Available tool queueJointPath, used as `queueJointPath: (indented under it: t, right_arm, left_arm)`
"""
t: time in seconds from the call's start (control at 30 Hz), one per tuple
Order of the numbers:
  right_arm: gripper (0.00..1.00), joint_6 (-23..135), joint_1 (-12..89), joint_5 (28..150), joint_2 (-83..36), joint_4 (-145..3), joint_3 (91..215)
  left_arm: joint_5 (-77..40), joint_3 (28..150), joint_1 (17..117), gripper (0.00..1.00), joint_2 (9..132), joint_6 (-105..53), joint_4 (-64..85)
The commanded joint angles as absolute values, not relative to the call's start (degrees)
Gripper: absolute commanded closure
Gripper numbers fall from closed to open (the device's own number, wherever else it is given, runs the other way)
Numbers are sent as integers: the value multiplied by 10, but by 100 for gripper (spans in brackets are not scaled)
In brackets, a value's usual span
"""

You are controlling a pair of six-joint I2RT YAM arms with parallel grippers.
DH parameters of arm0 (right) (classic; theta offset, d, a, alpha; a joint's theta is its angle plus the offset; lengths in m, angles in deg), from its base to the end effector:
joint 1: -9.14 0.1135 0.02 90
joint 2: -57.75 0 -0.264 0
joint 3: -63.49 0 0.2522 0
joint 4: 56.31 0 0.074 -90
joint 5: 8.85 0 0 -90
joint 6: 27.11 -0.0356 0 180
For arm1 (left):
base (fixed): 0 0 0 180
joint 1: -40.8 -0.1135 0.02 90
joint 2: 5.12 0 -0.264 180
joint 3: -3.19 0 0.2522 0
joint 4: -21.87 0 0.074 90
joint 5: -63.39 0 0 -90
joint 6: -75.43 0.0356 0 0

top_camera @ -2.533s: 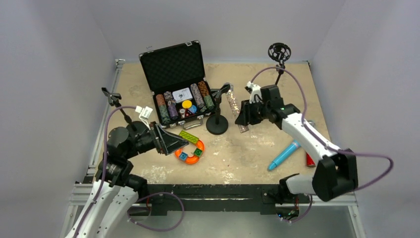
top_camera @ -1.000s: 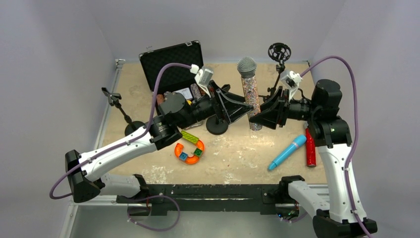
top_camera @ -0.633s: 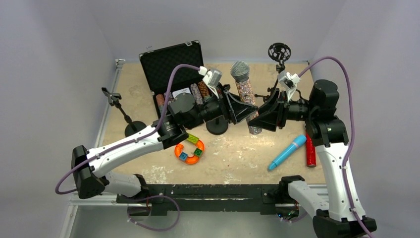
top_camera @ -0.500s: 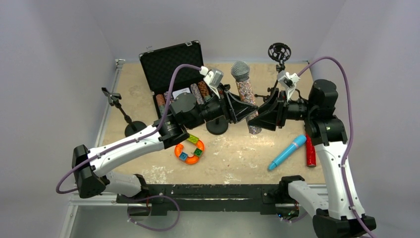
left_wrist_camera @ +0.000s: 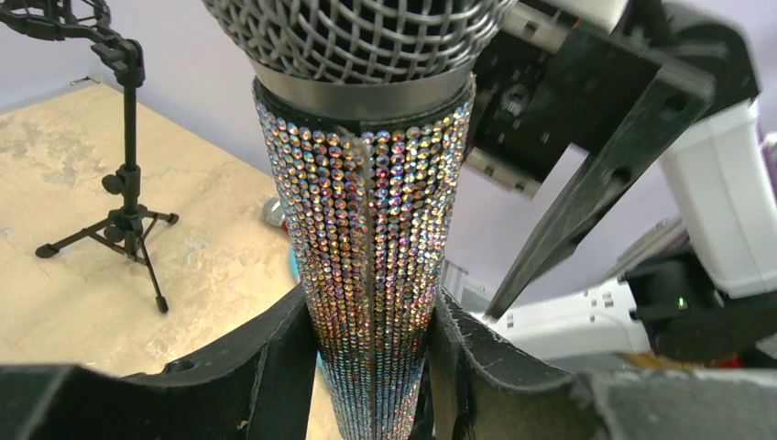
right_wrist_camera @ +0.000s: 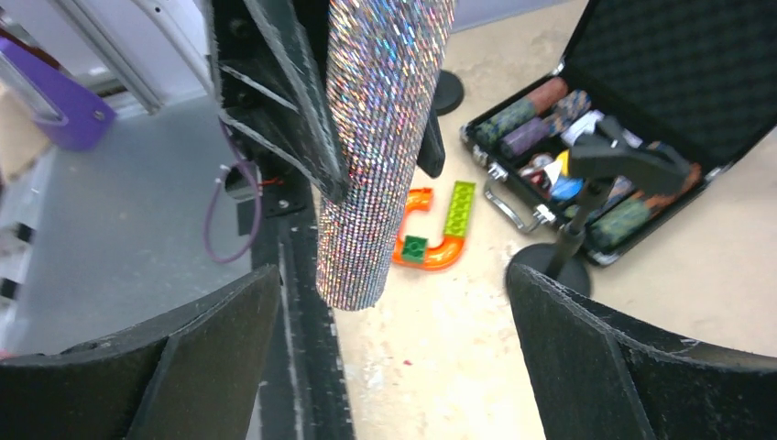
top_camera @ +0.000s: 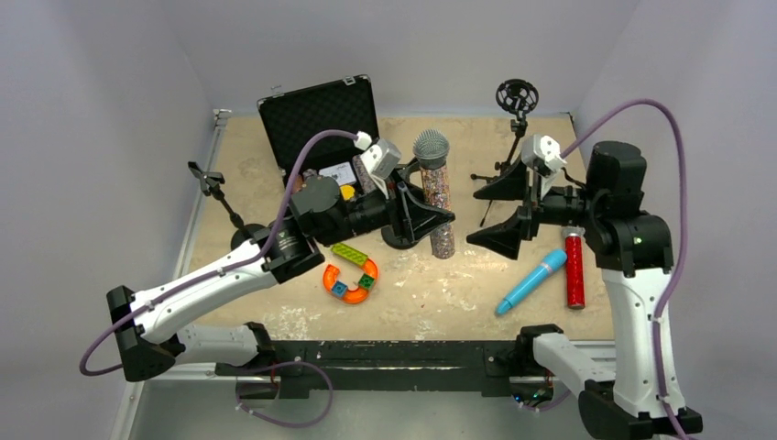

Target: Attach the microphones to the stand

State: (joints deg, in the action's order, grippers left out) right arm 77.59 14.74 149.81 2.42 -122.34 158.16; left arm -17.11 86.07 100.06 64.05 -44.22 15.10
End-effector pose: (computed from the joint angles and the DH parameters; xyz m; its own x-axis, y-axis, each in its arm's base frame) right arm 0.1386 0.0469 0.4514 -0.2132 -0.1137 -0.9704 -0.9489 0.2606 0.1780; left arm 0.1378 -0.2432 0.4332 -0.4071 -0.2700 -0.8726 0.8400 0.2644 -0.4737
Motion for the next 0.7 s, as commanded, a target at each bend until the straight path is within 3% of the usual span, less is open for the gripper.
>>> queueJointPath:
  t: [0.0,0.17,0.37,0.67]
  right_arm:
    - [1,883,148,1493,15,-1324,1669]
    - [1,738,155,1554,-11,-1205,1668]
    - [1,593,188,1544,-35,-1097,1672]
    - [4,543,208,1499,-43,-1048,1618]
  left_arm:
    - [-103,861,998,100,616,-376,109]
    - [-45,886,1000,100,643,-377,104]
    - [-16,915,1004,100,675,-390,108]
    - [-9,929,1006,100,701,-405,136]
